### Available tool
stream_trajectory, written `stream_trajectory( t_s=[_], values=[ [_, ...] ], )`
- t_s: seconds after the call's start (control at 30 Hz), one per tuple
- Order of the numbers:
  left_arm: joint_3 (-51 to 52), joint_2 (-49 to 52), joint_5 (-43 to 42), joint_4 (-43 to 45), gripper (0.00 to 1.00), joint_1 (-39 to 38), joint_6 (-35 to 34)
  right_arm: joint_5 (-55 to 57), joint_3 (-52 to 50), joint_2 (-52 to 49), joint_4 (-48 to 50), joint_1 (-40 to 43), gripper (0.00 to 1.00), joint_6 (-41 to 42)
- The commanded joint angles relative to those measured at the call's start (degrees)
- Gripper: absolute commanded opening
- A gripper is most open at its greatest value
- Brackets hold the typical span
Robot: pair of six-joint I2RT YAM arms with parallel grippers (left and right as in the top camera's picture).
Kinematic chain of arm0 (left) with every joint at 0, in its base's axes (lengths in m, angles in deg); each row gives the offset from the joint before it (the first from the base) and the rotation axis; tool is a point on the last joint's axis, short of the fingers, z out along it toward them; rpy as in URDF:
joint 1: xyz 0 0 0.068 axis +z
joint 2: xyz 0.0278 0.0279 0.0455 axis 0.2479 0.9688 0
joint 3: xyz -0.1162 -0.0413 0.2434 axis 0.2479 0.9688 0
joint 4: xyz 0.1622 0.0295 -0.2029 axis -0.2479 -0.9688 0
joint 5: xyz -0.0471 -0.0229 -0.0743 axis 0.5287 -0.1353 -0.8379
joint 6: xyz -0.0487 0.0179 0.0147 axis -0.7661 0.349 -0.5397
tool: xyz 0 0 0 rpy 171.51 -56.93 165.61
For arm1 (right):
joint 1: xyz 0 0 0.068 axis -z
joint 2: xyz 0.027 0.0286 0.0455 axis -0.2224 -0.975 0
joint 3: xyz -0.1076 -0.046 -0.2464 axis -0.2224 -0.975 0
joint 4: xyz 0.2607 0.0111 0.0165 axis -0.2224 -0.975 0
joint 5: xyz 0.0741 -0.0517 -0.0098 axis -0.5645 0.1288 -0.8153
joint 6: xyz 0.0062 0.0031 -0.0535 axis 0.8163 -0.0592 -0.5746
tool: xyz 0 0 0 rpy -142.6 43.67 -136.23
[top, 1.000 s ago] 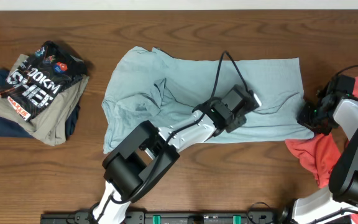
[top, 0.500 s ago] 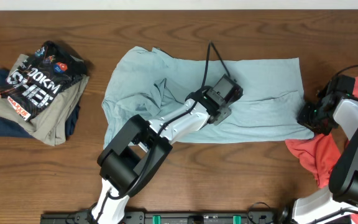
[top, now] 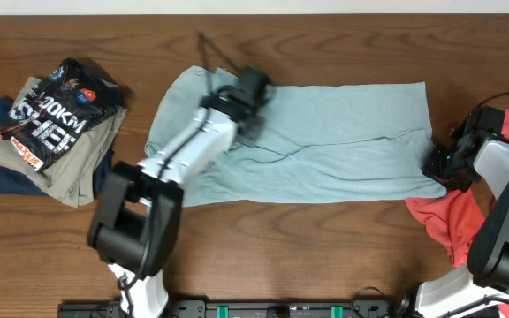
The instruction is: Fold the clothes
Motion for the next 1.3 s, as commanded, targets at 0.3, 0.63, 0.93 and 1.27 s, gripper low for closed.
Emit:
stream_trajectory(
  t_s=[0.3,0.63,0.93,1.27],
  values=[
    [0.57,-0.09,-8.28,-10.25,0.56,9.49,-11.8,0.85,-2.69,-3.61,-1.75,0.37,0.33,-0.39],
    [3.39,0.35,-8.31,-9.18,0.5,9.18,-16.52,0.85,-2.69,-3.61,-2.21,0.37,0.33,-0.39],
    [3.39,0.22,-14.1,-13.0,0.69,8.9,-16.52,0.85,-2.69,-3.61,-2.21,0.37,0.32,-0.39],
    [3.39,0.22,-16.09,-14.51,0.79,8.9,-16.57,0.83,-2.69,-3.61,-2.23,0.37,0.33,-0.39]
  ],
)
